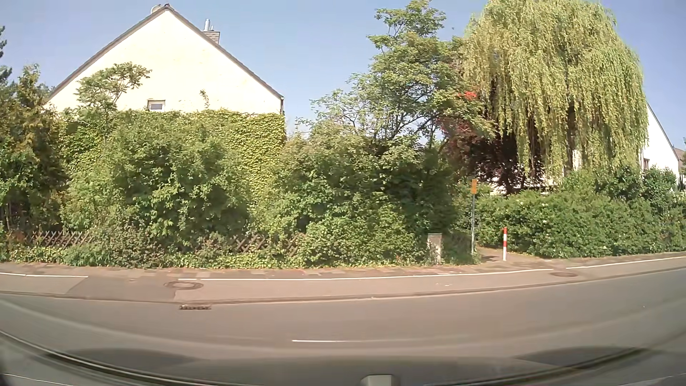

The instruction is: Follow the waypoints while adhering to traffic rules and regulations

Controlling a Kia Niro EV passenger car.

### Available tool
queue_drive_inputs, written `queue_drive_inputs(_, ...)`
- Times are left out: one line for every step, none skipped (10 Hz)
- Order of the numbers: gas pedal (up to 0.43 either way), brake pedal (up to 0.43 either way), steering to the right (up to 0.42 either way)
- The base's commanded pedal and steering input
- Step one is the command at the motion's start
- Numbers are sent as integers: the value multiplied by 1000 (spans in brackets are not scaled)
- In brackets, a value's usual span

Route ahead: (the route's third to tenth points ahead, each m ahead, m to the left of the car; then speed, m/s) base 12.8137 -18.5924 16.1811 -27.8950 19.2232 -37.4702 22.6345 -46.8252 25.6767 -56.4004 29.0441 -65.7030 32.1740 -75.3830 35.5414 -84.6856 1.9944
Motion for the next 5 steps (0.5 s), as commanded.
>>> queue_drive_inputs(59, 0, 483)
queue_drive_inputs(248, 0, 490)
queue_drive_inputs(287, 0, 503)
queue_drive_inputs(299, 0, 523)
queue_drive_inputs(299, 0, 542)
